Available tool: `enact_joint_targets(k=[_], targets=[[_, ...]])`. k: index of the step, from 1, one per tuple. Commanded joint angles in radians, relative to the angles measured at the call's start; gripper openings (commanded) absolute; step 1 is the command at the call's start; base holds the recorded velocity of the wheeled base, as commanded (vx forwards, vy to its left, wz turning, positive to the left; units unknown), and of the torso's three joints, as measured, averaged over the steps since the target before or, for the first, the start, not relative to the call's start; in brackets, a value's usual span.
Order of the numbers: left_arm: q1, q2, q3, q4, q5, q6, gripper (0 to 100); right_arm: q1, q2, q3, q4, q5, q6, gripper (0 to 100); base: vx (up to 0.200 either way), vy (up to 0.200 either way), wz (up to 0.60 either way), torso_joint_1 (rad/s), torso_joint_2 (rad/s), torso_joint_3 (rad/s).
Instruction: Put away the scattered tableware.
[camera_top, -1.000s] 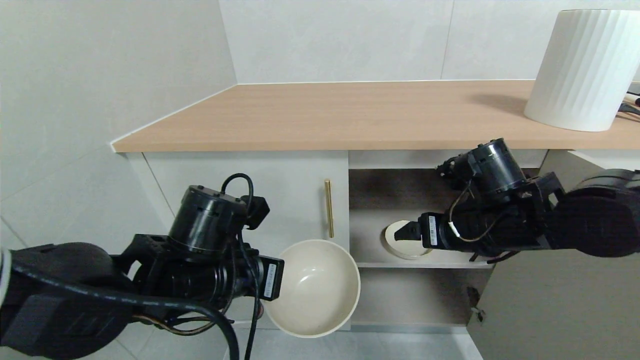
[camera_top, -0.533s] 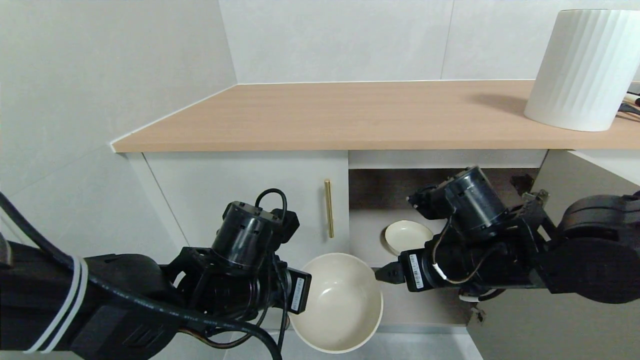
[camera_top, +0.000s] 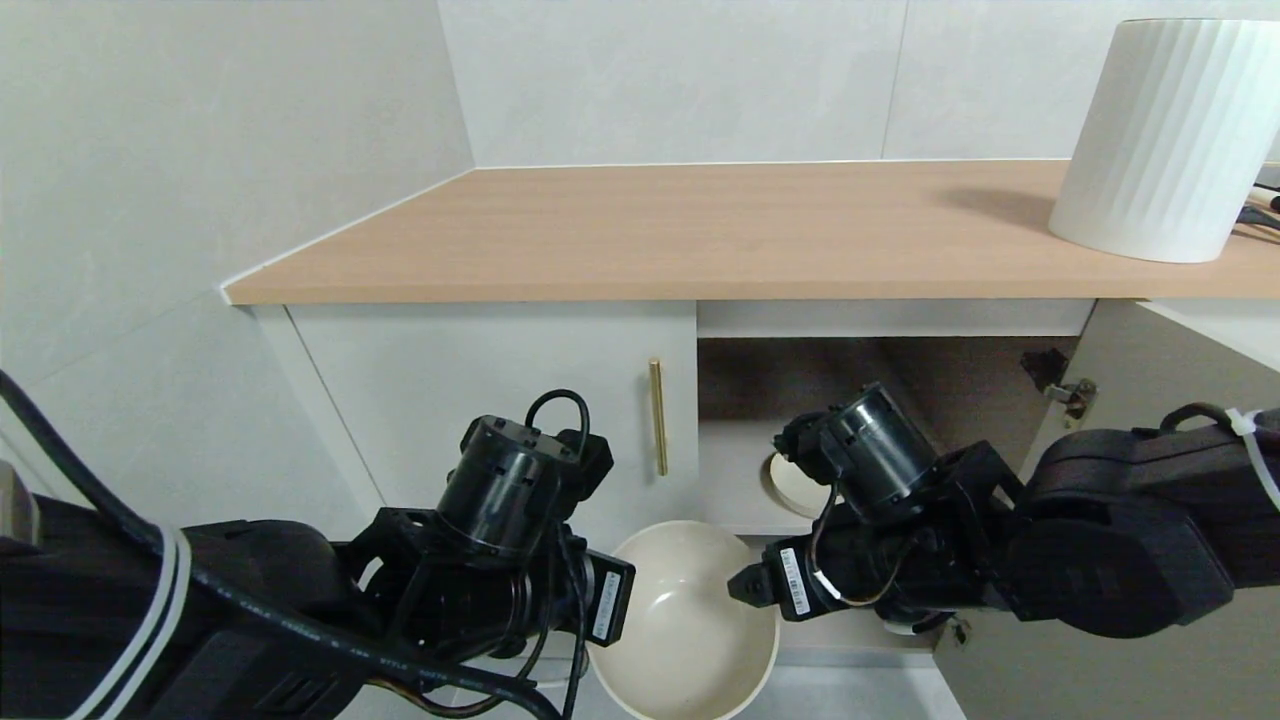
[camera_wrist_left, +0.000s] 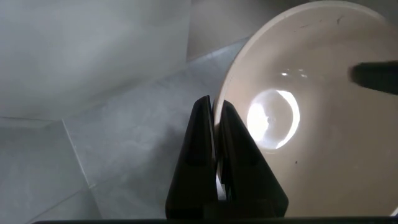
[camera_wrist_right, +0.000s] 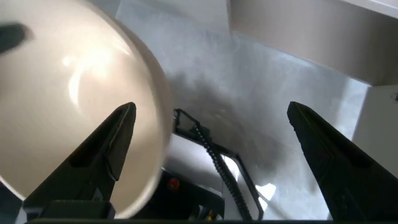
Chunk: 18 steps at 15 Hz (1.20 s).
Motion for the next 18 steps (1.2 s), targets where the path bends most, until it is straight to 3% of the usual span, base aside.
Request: enact_joint_targets(k=[1,2,3,12,13,16,18], targets=[[-0.002,0.003,0.003,0.0,0.0,0.0,0,0.008,0.023,0.001,-0.013,-0.002,0.002,100,0.0,0.0,0.0,0.0,0.0,0.0],[-0.004,0.004,0.002,0.0,0.0,0.0,0,0.009,0.027,0.001,-0.016,-0.007,0.002,100,0.0,0.0,0.0,0.0,0.0,0.0],[-0.007,0.006,0.003,0.0,-0.001,0.0,0,0.017,0.032,0.001,-0.022,-0.022,0.004,0,0.0,0.0,0.0,0.0,0.0,0.0],[-0.007,0.032,0.003,0.0,0.013,0.001,0,0.029,0.032,0.007,-0.022,-0.03,0.002,0,0.0,0.0,0.0,0.0,0.0,0.0],[-0.007,0.035,0.002,0.0,0.028,0.001,100,0.029,0.034,0.007,-0.022,-0.03,0.004,0,0.0,0.0,0.0,0.0,0.0,0.0],[-0.006,0.034,0.002,-0.025,0.042,-0.003,100,0.023,0.035,0.013,-0.022,-0.033,0.004,0,0.0,0.0,0.0,0.0,0.0,0.0],[-0.006,0.034,0.003,-0.026,0.06,-0.003,100,-0.026,0.073,0.013,-0.022,-0.033,0.013,0,0.0,0.0,0.0,0.0,0.0,0.0]])
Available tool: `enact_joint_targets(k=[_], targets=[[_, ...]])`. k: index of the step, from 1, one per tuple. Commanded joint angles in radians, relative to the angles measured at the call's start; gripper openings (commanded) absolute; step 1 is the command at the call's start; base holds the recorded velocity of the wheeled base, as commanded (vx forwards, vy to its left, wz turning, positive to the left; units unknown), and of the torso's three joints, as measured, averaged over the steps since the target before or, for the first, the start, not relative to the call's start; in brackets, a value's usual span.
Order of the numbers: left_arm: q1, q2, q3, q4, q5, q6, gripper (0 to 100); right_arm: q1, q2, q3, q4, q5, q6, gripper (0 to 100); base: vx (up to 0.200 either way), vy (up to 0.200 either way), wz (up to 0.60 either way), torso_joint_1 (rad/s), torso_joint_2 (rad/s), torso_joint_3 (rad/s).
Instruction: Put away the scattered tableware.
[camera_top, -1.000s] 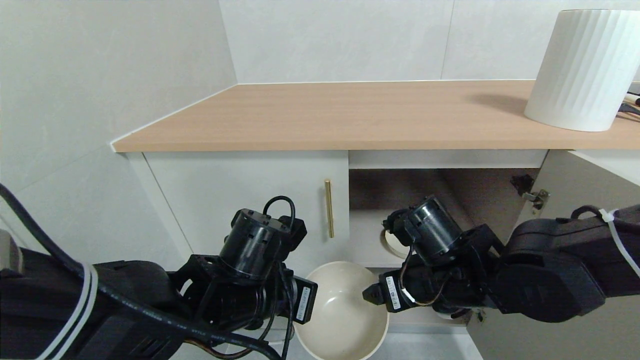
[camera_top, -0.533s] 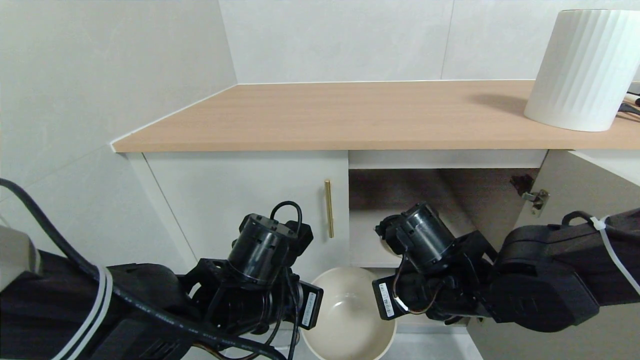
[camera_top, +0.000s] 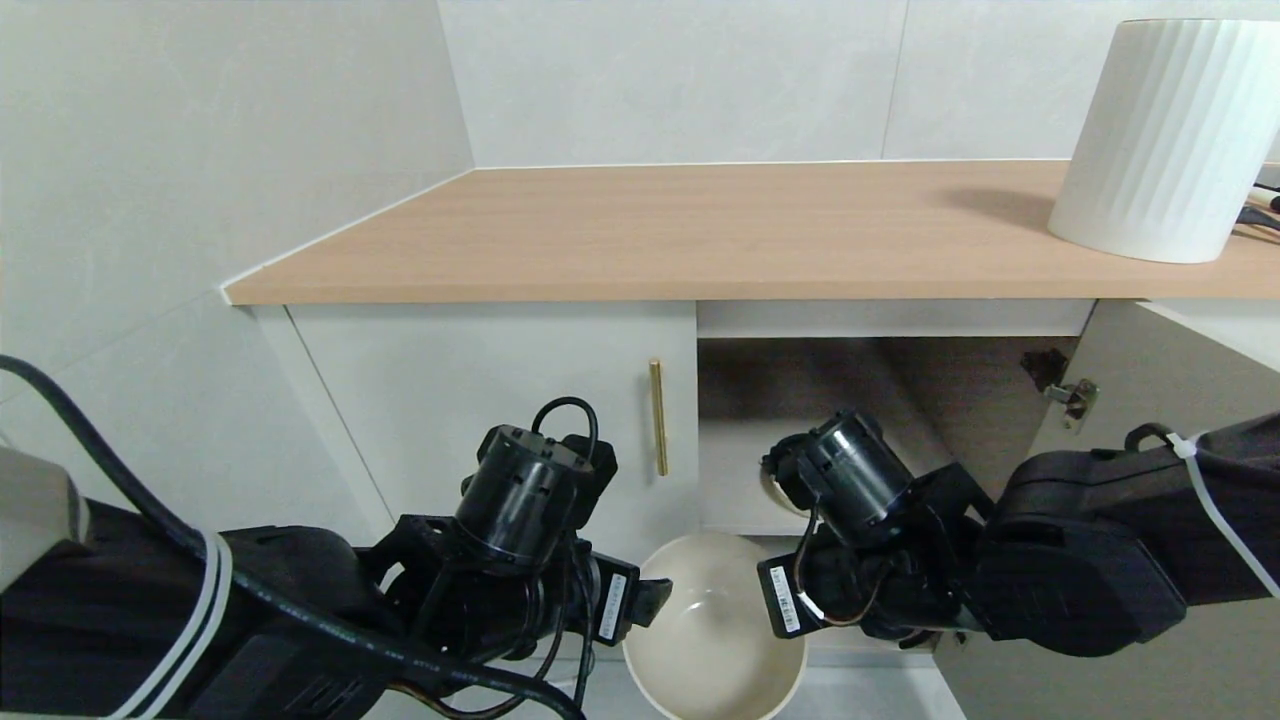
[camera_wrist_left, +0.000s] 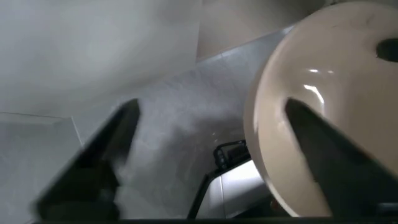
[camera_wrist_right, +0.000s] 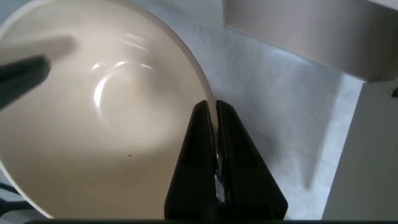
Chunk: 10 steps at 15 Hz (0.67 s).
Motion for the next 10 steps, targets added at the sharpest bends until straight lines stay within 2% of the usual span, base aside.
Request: enact_joint_targets(k=[1,5,6,10], targets=[[0.001,-0.003,0.001,-0.003,0.006,-0.001,100,-0.065,0.058,-0.005,-0.004,0.003,0.012,0,0.0,0.0,0.0,0.0,0.0,0.0],[0.001,-0.012,0.001,-0.004,0.023,0.0,100,-0.194,0.109,-0.022,-0.025,0.0,0.043,0,0.0,0.0,0.0,0.0,0.0,0.0],[-0.001,-0.012,0.001,-0.004,0.023,0.0,100,-0.234,0.112,-0.024,-0.073,-0.011,0.074,0,0.0,0.0,0.0,0.0,0.0,0.0],[0.001,-0.026,0.0,-0.004,0.026,0.0,100,-0.308,0.15,-0.071,-0.103,-0.086,0.092,0,0.0,0.0,0.0,0.0,0.0,0.0]])
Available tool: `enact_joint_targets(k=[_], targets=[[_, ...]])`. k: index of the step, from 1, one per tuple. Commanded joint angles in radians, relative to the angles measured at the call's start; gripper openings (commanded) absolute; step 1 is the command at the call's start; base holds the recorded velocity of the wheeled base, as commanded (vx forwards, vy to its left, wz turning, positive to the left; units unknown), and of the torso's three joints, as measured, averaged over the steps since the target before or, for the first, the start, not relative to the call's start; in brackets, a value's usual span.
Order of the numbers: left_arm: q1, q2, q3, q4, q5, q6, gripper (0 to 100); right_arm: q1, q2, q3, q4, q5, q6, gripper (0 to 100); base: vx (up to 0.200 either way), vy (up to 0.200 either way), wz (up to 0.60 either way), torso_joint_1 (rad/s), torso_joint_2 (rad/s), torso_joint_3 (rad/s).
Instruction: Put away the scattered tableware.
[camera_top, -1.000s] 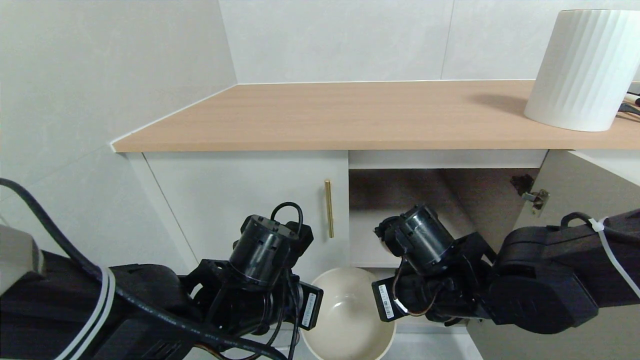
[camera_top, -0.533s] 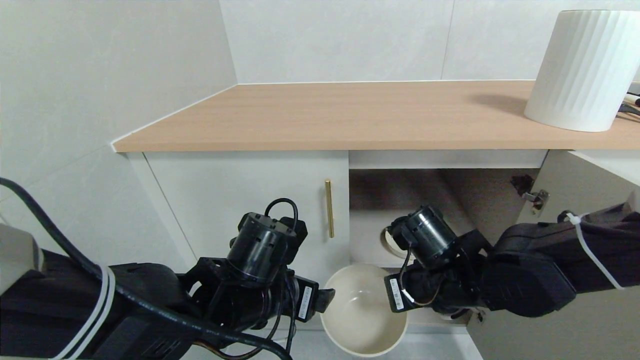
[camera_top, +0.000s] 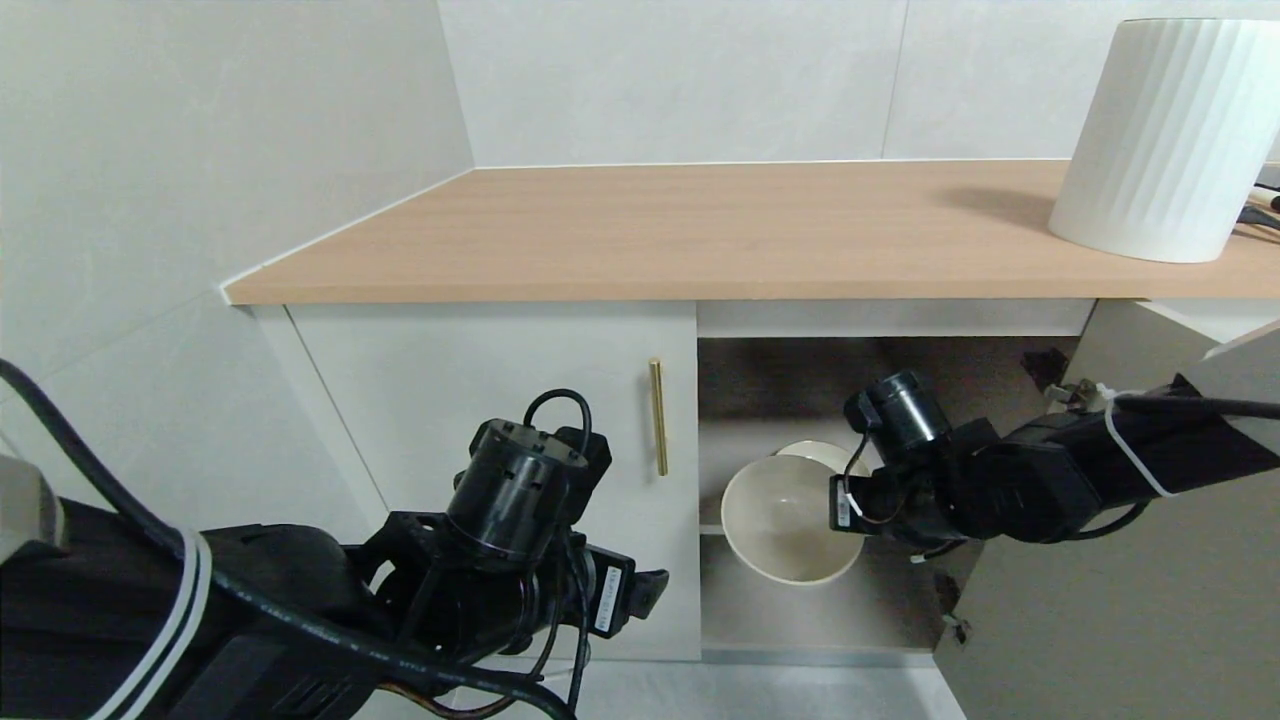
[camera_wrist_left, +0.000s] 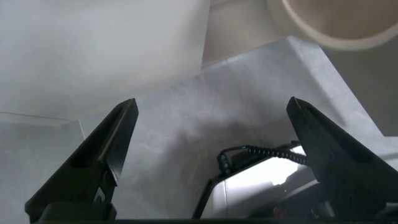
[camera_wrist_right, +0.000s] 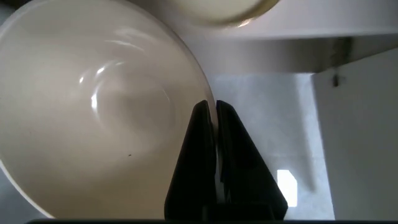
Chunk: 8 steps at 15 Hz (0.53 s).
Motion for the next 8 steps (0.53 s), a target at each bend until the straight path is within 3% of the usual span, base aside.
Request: enact_joint_targets(k=[1,8], targets=[[0.001,-0.007,0.0,-0.001,0.0,-0.001,100,-0.035,0.039,-0.032,0.0,-0.004,0.019,0,0.0,0.0,0.0,0.0,0.0,0.0],[0.001,-0.007,0.0,-0.001,0.0,-0.001,100,-0.077,0.117,-0.118,-0.001,-0.071,0.086,0,0.0,0.0,0.0,0.0,0.0,0.0]])
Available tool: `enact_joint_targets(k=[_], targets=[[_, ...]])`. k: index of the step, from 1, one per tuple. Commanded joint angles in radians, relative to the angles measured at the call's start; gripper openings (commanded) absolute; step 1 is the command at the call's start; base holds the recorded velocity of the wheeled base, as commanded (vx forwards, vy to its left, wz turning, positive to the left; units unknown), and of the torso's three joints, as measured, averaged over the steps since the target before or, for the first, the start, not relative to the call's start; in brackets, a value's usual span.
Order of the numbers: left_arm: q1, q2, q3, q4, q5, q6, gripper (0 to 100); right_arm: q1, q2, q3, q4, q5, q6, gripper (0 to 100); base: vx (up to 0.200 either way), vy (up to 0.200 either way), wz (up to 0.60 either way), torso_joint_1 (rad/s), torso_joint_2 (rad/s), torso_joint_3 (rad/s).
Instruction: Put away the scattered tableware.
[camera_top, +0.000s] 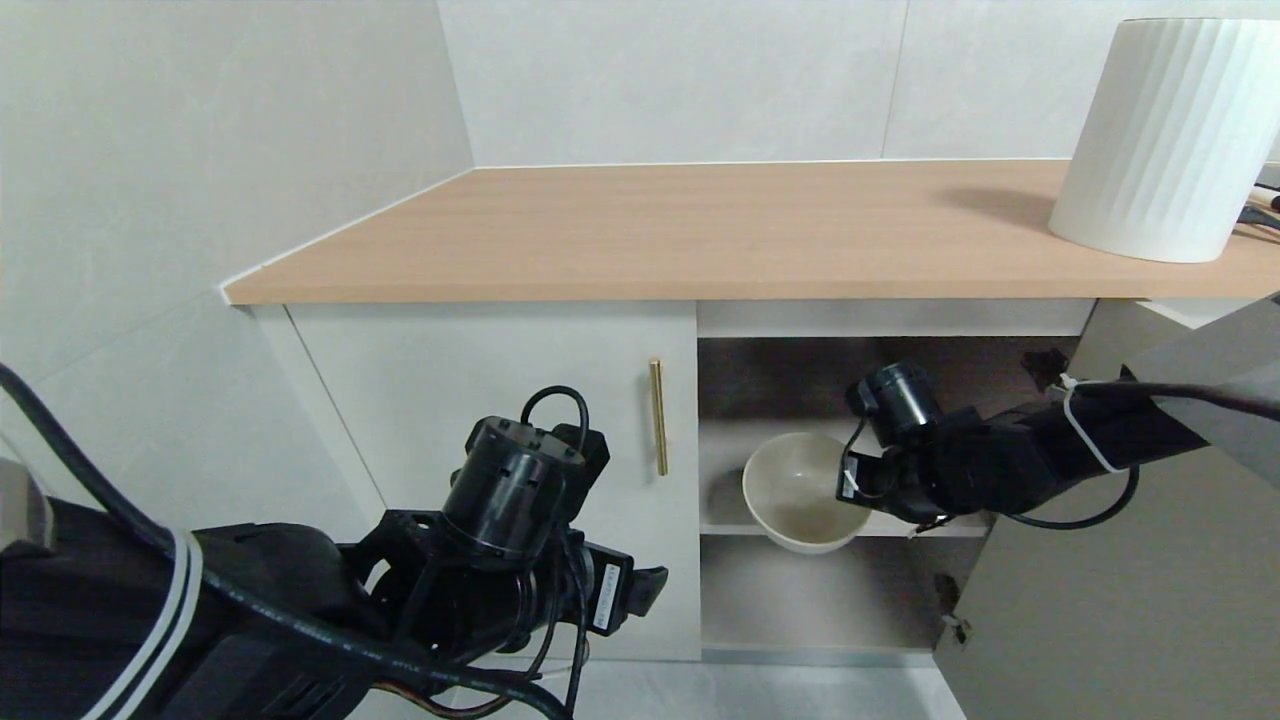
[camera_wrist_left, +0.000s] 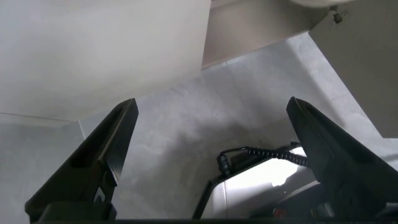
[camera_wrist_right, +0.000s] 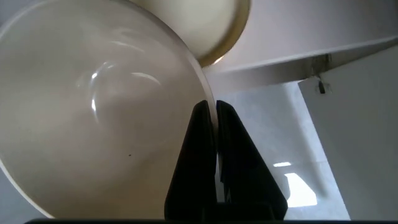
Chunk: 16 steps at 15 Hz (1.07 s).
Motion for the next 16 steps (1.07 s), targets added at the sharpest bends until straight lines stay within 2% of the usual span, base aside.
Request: enact_joint_targets(k=[1,9,16], targets=[[0.0,-0.003,0.0,0.0,0.0,0.0,100,-0.023,0.043,-0.043,0.001,-0.006,0.001,0,0.0,0.0,0.0,0.0,0.0,0.0],[0.0,-0.003,0.0,0.0,0.0,0.0,100,-0.063,0.155,-0.157,0.001,-0.047,0.069,0,0.0,0.0,0.0,0.0,0.0,0.0],[0.002,-0.003,0.0,0.0,0.0,0.0,100,-0.098,0.153,-0.19,0.004,-0.058,0.106,0,0.0,0.0,0.0,0.0,0.0,0.0]])
